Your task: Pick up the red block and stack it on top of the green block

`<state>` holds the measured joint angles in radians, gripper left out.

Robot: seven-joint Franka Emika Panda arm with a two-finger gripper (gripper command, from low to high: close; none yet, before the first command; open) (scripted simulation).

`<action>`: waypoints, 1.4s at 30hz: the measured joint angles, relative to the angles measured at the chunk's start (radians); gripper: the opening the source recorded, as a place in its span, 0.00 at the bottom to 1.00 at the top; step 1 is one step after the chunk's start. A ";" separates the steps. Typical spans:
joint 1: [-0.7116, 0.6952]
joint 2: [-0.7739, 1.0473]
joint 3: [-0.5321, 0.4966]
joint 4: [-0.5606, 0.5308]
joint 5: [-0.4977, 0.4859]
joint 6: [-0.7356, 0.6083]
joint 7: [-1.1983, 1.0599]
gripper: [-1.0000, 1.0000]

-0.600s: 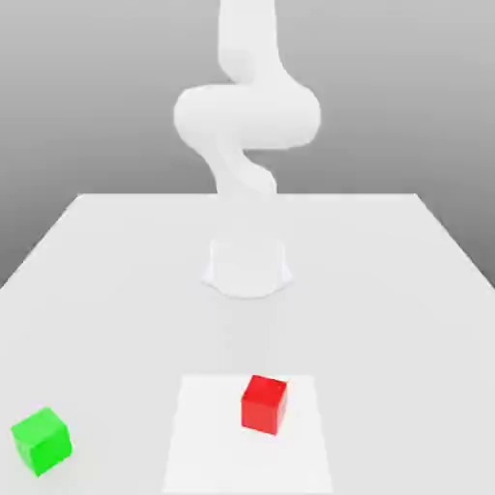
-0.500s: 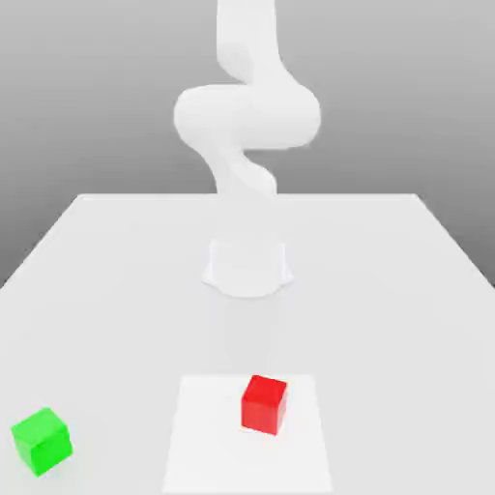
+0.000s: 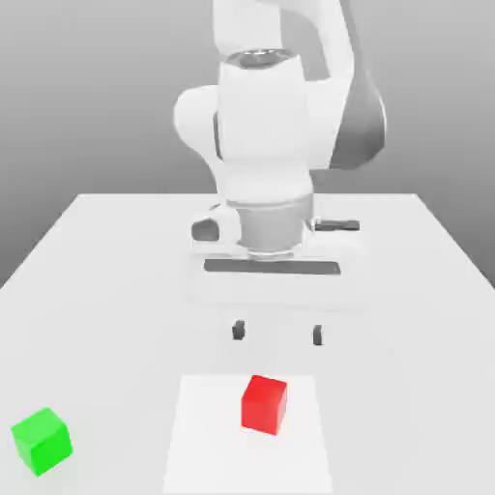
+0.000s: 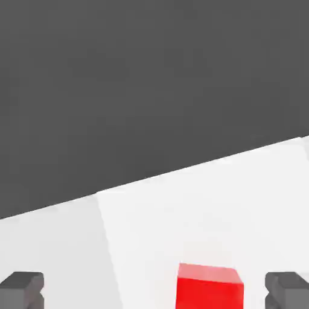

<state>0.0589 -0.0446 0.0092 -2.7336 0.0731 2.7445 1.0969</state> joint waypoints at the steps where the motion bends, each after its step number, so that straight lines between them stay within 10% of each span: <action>1: 0.006 0.031 -0.009 -0.018 -0.036 0.023 0.041 0.50; 9: 0.007 0.258 -0.015 -0.007 -0.075 0.213 0.081 0.50; 10: 0.005 0.285 -0.013 -0.004 -0.072 0.235 0.081 0.00; 26: -0.011 0.076 -0.019 -0.024 -0.077 0.047 0.068 0.00; 42: -0.366 0.210 -0.181 0.315 -0.024 -0.164 -0.485 0.00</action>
<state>-0.3076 0.1654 -0.1717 -2.4184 0.0490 2.5806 0.6118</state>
